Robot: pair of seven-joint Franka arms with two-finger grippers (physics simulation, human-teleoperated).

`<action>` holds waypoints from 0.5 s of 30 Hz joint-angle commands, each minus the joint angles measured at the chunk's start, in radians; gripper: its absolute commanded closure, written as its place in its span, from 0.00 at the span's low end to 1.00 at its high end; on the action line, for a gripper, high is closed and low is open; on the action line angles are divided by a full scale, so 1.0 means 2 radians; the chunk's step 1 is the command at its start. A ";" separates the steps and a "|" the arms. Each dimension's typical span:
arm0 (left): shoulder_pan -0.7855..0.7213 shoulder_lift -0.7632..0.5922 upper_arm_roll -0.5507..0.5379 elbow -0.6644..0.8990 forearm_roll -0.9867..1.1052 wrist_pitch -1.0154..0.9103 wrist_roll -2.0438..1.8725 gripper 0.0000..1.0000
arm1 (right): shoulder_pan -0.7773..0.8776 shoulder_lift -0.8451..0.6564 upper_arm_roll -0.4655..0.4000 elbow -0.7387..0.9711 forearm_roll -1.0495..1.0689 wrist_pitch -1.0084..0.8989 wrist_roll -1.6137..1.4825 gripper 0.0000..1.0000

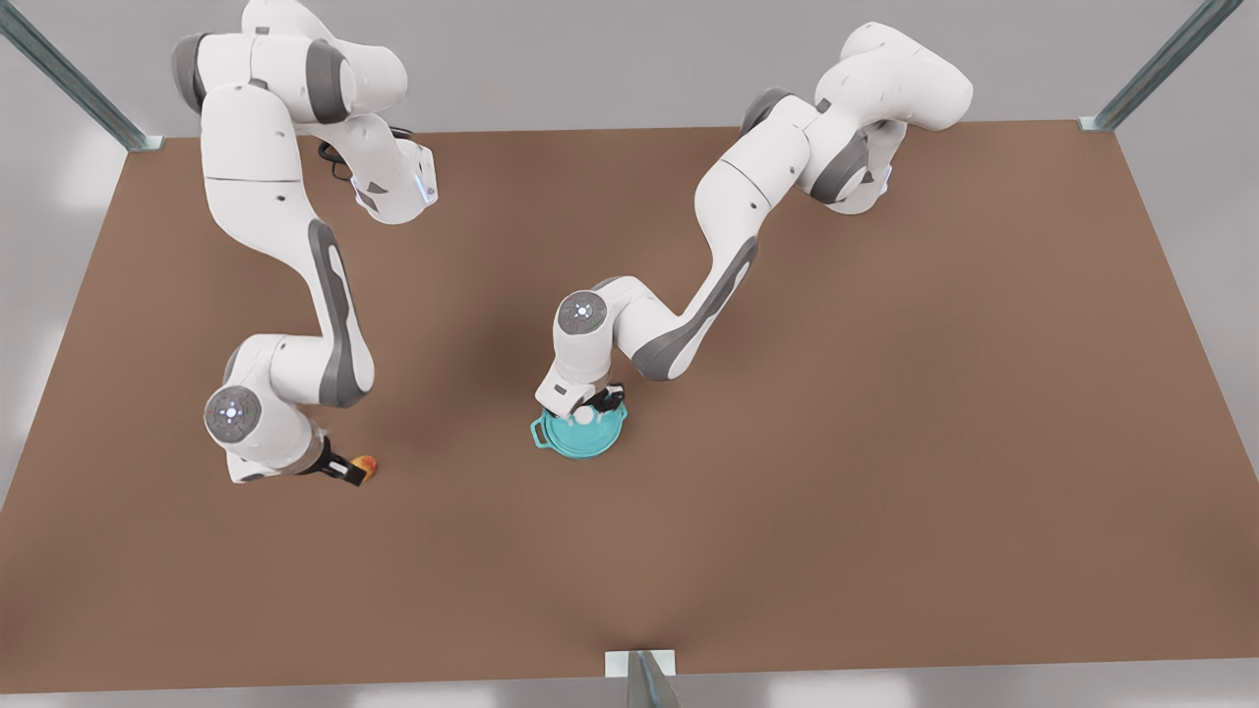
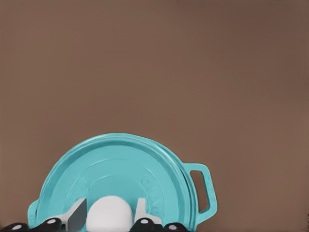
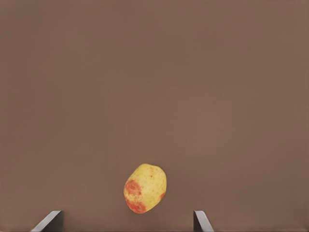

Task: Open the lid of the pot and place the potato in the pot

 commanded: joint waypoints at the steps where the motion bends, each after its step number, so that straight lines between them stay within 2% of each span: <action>1: 0.000 -0.001 0.000 0.000 0.000 0.002 -0.032 0.44 | 0.002 0.011 0.000 0.002 0.001 -0.031 0.034 0.00; 3: 0.000 -0.001 0.001 0.000 0.000 -0.003 -0.032 0.51 | 0.002 0.017 0.000 0.000 0.001 -0.027 0.034 0.00; 7: 0.005 -0.017 0.004 0.000 0.000 -0.052 -0.014 0.51 | 0.001 0.032 0.000 0.003 0.002 -0.012 0.033 0.00; 9: 0.061 -0.042 0.002 0.000 -0.003 -0.074 0.019 0.52 | 0.000 0.040 0.000 0.008 0.003 -0.011 0.033 0.00; 12: 0.167 -0.020 0.005 0.000 -0.003 -0.009 0.147 0.54 | -0.006 0.050 0.000 0.020 0.024 0.006 0.028 0.00; 15: 0.180 0.027 0.021 -0.003 0.001 0.046 0.180 0.53 | -0.019 0.053 0.004 0.019 0.024 0.017 0.025 0.00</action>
